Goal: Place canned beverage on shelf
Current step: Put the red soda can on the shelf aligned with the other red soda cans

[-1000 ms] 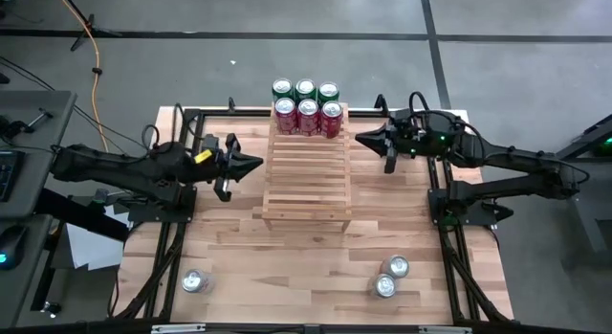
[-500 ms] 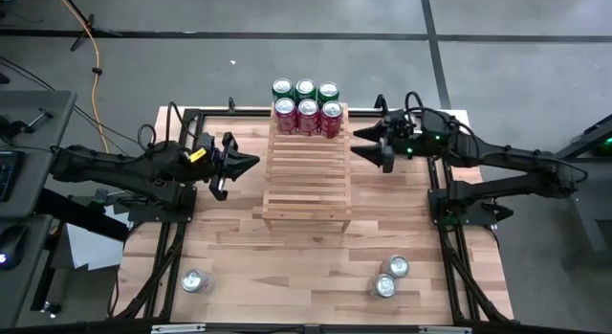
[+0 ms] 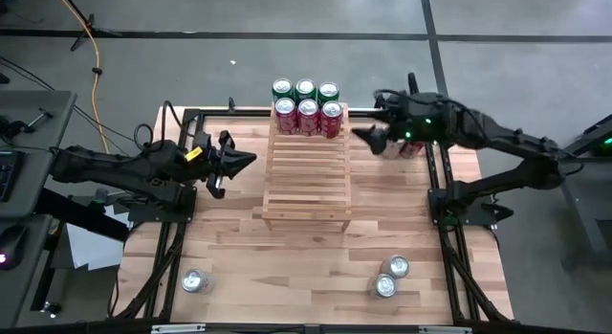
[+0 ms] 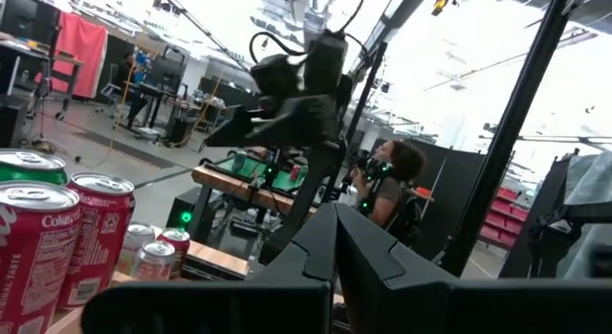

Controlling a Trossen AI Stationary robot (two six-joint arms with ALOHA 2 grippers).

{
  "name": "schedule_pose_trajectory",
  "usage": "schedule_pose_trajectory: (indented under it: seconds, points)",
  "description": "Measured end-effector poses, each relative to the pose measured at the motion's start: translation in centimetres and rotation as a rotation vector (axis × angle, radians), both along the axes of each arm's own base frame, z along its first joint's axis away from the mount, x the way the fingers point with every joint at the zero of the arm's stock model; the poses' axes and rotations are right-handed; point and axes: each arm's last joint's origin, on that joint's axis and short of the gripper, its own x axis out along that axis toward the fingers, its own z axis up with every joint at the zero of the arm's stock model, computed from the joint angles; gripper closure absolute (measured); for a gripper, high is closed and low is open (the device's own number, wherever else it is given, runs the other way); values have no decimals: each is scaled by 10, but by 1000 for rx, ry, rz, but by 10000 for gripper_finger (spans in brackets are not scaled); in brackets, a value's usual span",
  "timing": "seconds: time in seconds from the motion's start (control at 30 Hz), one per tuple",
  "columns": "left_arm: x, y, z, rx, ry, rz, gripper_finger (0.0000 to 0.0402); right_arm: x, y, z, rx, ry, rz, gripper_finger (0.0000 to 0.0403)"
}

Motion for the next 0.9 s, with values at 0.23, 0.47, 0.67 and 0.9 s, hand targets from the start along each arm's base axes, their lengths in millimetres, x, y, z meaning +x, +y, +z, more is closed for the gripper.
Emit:
schedule_pose_trajectory:
  seconds: [0.23,0.47,0.67,0.9]
  points:
    - [-2,2,-1,17,14,19,401,-27,-4,-20,35,519,-388,9]
    - [-2,5,-1,26,20,37,401,-62,-8,-75,199,612,-697,9]
    - [-2,7,-1,36,22,20,401,-78,-26,-119,312,470,-942,9]
    - [-2,7,-1,36,22,20,401,-85,-53,-158,353,360,-1150,9]
